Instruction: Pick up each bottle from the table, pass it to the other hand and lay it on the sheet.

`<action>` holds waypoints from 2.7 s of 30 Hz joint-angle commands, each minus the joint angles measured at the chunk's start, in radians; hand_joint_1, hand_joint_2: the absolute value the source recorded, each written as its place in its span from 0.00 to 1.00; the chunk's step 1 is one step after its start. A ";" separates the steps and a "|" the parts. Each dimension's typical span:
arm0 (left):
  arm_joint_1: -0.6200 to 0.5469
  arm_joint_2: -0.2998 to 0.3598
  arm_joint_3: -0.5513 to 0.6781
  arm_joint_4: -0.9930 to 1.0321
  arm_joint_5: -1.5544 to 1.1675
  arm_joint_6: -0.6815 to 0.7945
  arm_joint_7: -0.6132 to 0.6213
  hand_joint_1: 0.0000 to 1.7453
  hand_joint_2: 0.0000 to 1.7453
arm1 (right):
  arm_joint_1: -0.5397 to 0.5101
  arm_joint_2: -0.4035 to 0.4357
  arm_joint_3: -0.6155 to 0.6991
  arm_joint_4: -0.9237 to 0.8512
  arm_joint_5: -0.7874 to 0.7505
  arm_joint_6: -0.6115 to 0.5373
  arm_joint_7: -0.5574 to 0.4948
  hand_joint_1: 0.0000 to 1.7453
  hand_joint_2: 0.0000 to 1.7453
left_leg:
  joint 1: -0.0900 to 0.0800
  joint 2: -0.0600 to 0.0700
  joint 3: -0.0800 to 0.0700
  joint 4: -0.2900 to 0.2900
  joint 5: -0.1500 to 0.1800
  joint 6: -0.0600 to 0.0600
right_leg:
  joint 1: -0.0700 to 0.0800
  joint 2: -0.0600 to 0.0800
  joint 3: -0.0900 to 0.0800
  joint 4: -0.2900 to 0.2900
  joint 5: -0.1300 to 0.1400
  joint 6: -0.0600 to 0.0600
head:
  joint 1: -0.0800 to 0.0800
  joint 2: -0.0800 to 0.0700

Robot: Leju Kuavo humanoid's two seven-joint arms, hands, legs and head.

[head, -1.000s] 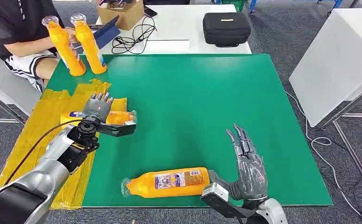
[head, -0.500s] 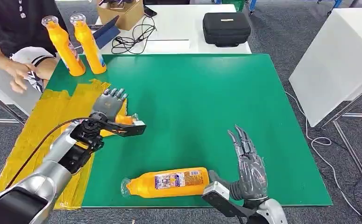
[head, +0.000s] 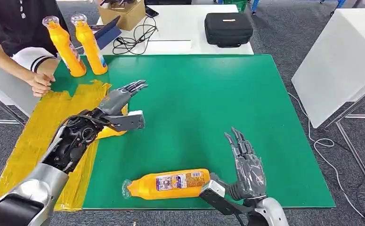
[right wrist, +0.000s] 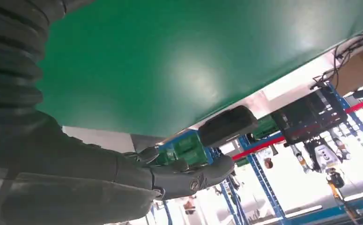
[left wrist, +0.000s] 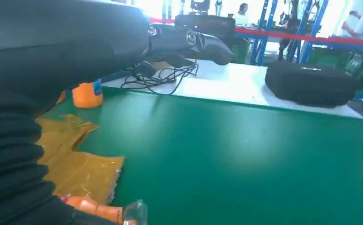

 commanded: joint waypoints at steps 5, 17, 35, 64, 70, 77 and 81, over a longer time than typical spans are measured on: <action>0.058 -0.076 0.158 -0.049 0.455 -0.194 -0.068 0.00 1.00 | -0.069 -0.086 0.143 0.080 0.130 -0.016 -0.024 0.00 1.00 | 0.000 0.003 0.004 -0.001 -0.002 -0.001 | 0.000 0.002 0.004 -0.002 0.000 0.001 | 0.000 0.000; 0.169 -0.072 0.159 -0.139 0.743 -0.227 -0.133 0.00 1.00 | -0.241 -0.173 0.424 0.324 0.348 0.006 -0.027 0.00 1.00 | 0.000 0.005 0.004 -0.002 -0.001 -0.001 | 0.001 0.003 0.004 -0.002 0.000 0.001 | 0.000 0.000; 0.244 -0.067 0.176 -0.191 0.738 -0.194 -0.117 0.00 1.00 | -0.318 -0.071 0.336 0.514 0.437 0.057 0.141 0.00 1.00 | 0.001 0.003 0.005 -0.001 -0.002 -0.001 | 0.001 0.001 0.004 -0.001 -0.001 0.001 | 0.000 0.000; 0.184 -0.121 0.127 -0.111 0.713 -0.231 -0.124 0.00 1.00 | -0.342 -0.036 0.282 0.662 0.284 0.166 0.050 0.00 1.00 | 0.001 0.000 0.003 -0.001 -0.001 0.000 | 0.001 -0.002 0.003 -0.002 -0.001 0.001 | 0.000 0.000; 0.151 -0.140 0.105 -0.075 0.714 -0.235 -0.127 0.00 1.00 | -0.370 -0.023 0.340 0.759 0.379 0.149 0.028 0.00 1.00 | 0.001 -0.001 0.005 -0.001 -0.001 -0.001 | 0.001 -0.003 0.006 -0.002 -0.001 0.001 | 0.000 0.000; 0.133 -0.138 0.109 -0.063 0.724 -0.233 -0.119 0.00 1.00 | -0.435 -0.011 0.387 0.894 0.444 0.129 0.025 0.03 1.00 | 0.003 0.005 0.011 -0.002 0.000 -0.001 | 0.003 0.003 0.009 -0.003 0.002 -0.001 | 0.000 0.000; 0.131 -0.138 0.109 -0.061 0.724 -0.233 -0.118 0.00 1.00 | -0.438 -0.010 0.388 0.899 0.447 0.130 0.025 0.05 1.00 | 0.003 0.011 0.015 -0.002 0.000 -0.004 | 0.004 0.010 0.011 -0.002 0.005 -0.004 | 0.000 0.000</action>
